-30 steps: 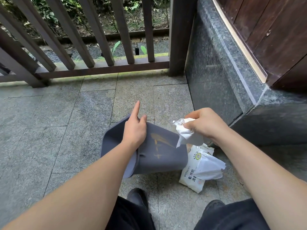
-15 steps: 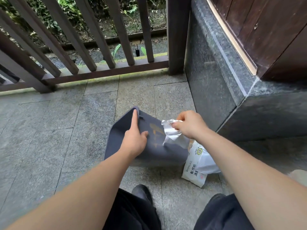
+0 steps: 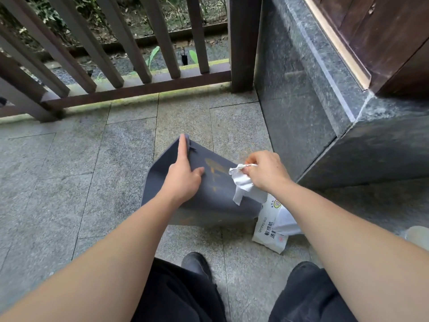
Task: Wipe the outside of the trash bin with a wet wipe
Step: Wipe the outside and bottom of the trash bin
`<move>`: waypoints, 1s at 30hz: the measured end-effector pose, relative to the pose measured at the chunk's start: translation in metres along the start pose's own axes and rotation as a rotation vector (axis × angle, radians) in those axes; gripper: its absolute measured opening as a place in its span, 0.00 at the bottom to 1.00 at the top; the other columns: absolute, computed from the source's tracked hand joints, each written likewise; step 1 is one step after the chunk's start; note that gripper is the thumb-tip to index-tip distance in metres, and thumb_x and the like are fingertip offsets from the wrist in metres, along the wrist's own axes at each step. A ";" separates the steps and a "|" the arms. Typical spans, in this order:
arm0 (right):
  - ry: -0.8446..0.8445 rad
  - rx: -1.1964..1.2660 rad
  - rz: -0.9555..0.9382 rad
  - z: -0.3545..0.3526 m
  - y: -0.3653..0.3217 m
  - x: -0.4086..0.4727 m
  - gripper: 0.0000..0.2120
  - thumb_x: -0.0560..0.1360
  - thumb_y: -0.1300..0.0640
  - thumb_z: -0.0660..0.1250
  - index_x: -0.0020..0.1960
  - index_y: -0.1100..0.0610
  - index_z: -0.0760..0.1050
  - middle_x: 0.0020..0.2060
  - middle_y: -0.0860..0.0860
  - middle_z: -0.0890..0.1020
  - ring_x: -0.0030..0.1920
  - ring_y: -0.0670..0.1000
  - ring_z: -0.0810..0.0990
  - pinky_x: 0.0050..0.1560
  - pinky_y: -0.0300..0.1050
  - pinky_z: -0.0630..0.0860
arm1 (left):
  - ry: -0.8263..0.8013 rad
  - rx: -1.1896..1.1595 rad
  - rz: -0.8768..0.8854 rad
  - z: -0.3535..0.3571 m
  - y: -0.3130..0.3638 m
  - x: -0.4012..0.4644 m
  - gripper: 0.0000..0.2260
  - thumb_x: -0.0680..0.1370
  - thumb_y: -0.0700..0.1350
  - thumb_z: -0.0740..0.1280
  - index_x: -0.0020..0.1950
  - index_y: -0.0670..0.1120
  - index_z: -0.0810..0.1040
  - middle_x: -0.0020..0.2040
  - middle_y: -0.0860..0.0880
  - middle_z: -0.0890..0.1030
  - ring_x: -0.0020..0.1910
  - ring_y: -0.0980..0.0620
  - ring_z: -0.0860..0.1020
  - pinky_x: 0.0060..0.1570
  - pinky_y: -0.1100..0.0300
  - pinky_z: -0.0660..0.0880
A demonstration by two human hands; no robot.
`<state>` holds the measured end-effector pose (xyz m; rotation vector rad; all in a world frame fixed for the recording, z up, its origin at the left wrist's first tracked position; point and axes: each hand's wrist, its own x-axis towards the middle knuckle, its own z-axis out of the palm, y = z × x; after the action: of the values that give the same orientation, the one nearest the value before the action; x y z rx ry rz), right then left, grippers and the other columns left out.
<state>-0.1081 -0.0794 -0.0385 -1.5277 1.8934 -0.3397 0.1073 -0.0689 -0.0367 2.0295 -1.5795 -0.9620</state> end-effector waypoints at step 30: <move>0.363 0.271 0.322 0.040 0.034 0.037 0.08 0.73 0.52 0.69 0.47 0.57 0.78 0.47 0.57 0.82 0.50 0.61 0.79 0.45 0.49 0.73 | 0.118 -0.098 -0.041 -0.001 -0.011 0.010 0.42 0.79 0.46 0.71 0.81 0.67 0.47 0.76 0.54 0.70 0.66 0.51 0.73 0.55 0.63 0.62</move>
<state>-0.1112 -0.0968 -0.1004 -1.0115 2.2229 -0.7297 0.1168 -0.0753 -0.0464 2.0190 -1.4077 -0.8989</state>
